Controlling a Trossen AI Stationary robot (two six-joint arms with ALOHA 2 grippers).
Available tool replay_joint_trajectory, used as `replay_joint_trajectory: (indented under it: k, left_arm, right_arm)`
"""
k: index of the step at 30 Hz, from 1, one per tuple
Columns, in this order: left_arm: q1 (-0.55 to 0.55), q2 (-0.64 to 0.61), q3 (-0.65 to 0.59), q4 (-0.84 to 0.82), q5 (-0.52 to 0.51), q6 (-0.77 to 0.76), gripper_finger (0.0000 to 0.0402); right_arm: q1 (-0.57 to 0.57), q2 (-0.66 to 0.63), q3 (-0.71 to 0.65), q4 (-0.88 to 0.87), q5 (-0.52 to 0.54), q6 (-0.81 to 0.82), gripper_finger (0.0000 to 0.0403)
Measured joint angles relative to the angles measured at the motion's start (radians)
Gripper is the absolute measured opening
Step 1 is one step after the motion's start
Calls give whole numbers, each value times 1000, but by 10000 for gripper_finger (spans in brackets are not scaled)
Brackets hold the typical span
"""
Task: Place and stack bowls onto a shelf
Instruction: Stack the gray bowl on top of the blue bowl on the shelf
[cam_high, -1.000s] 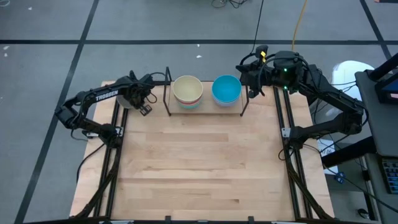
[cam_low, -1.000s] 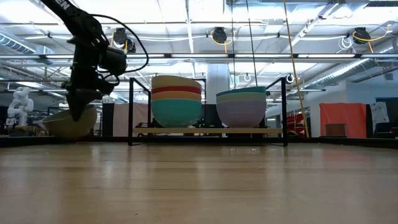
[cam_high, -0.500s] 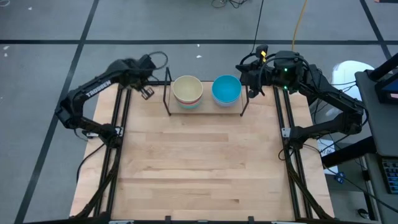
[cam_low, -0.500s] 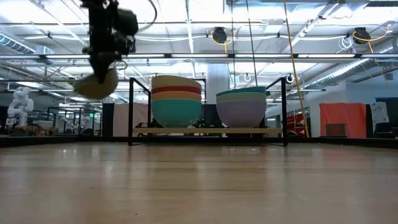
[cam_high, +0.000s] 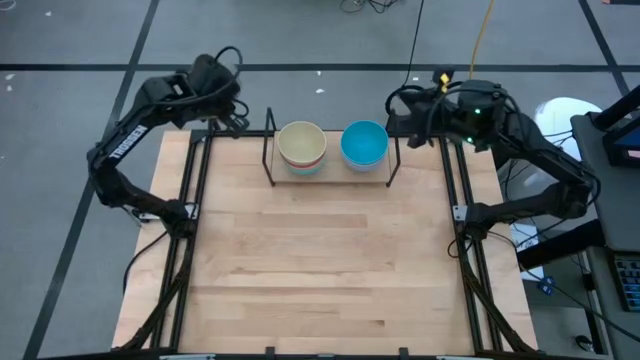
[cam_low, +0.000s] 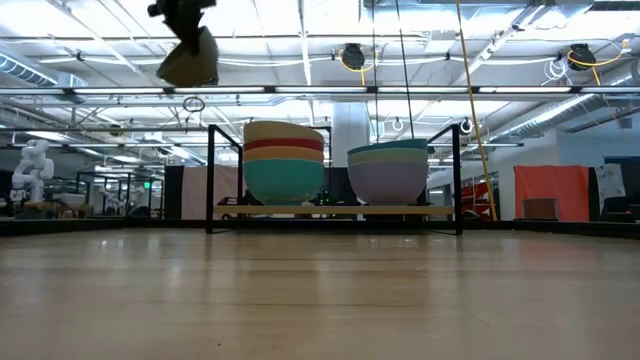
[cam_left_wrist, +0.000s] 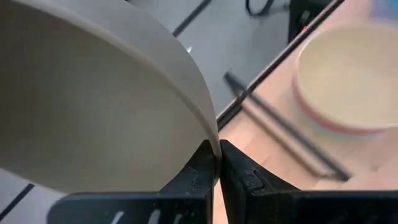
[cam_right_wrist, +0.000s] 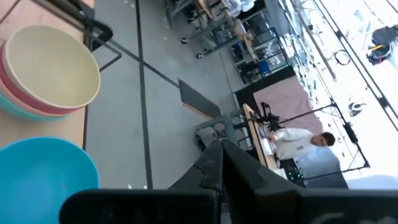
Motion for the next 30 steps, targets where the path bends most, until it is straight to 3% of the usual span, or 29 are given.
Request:
replay_joint_trajectory:
  k: [9,20,30]
  left_arm:
    - [-134,124,214,3,12,-28,10]
    - [-324,359,429,86,64,157,10]
    - [-395,533,502,150,118,269,10]
  right_arm:
    - [0,-60,0,-22,0,133,0]
    - [0,-91,0,-83,0,281,0]
    - [0,-93,0,-135,-1,348,0]
